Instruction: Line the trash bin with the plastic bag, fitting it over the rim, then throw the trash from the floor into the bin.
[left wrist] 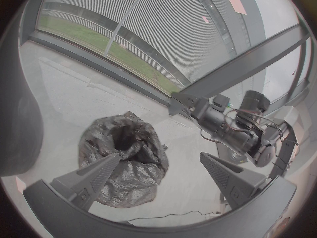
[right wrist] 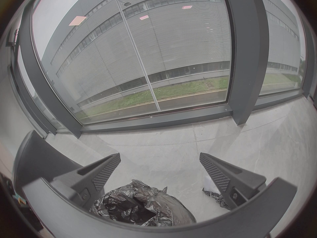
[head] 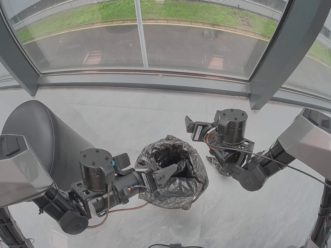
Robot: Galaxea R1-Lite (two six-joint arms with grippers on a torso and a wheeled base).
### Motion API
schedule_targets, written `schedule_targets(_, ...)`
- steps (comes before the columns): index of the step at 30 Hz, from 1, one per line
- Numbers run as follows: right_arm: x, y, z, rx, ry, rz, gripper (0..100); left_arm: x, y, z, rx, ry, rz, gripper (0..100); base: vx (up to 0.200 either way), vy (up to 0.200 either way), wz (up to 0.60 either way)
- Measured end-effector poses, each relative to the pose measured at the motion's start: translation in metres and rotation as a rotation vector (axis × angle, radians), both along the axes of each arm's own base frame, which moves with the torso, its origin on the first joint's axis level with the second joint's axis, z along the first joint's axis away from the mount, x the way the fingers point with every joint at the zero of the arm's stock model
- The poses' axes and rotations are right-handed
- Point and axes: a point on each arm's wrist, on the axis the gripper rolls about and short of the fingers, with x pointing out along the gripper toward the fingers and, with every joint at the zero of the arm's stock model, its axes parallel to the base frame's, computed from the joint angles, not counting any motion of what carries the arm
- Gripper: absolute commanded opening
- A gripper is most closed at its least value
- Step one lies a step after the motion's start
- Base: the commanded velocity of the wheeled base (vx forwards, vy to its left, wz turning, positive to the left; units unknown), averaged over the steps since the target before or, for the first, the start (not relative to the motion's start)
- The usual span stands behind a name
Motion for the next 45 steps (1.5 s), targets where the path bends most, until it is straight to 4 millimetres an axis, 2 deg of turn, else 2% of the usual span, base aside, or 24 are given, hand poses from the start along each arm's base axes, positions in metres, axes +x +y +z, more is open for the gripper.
schedule_targets(5, -0.002, -0.004, 0.004, 0.016, -0.006, 0.006, 100, -0.007, -0.015, -0.005, 0.005, 0.001, -0.031, 100, 0.0, 0.0, 0.0)
schedule_targets(12, 0.001, -0.012, 0.009, 0.027, -0.018, -0.009, 100, -0.002, -0.038, -0.029, 0.102, -0.033, -0.027, 100, 0.0, 0.0, 0.0)
schedule_targets(20, 0.002, -0.016, 0.013, 0.035, -0.027, -0.014, 100, 0.014, -0.059, -0.055, 0.152, -0.033, -0.042, 100, 0.0, 0.0, 0.0)
schedule_targets(25, 0.002, -0.017, 0.015, 0.038, -0.03, -0.015, 100, 0.032, -0.068, -0.071, 0.216, -0.068, -0.024, 100, 0.0, 0.0, 0.0)
schedule_targets(32, 0.002, -0.017, 0.015, 0.04, -0.032, -0.015, 100, 0.053, -0.067, -0.09, 0.311, -0.115, 0.095, 100, 0.0, 0.0, 0.0)
schedule_targets(41, 0.002, -0.017, 0.014, 0.041, -0.028, 0.006, 100, 0.06, -0.067, -0.096, 0.391, -0.265, 0.263, 100, 0.0, 0.0, 0.0)
schedule_targets(45, 0.002, -0.017, 0.014, 0.041, -0.026, 0.008, 100, 0.058, -0.068, -0.103, 0.422, -0.29, 0.278, 100, 0.0, 0.0, 0.0)
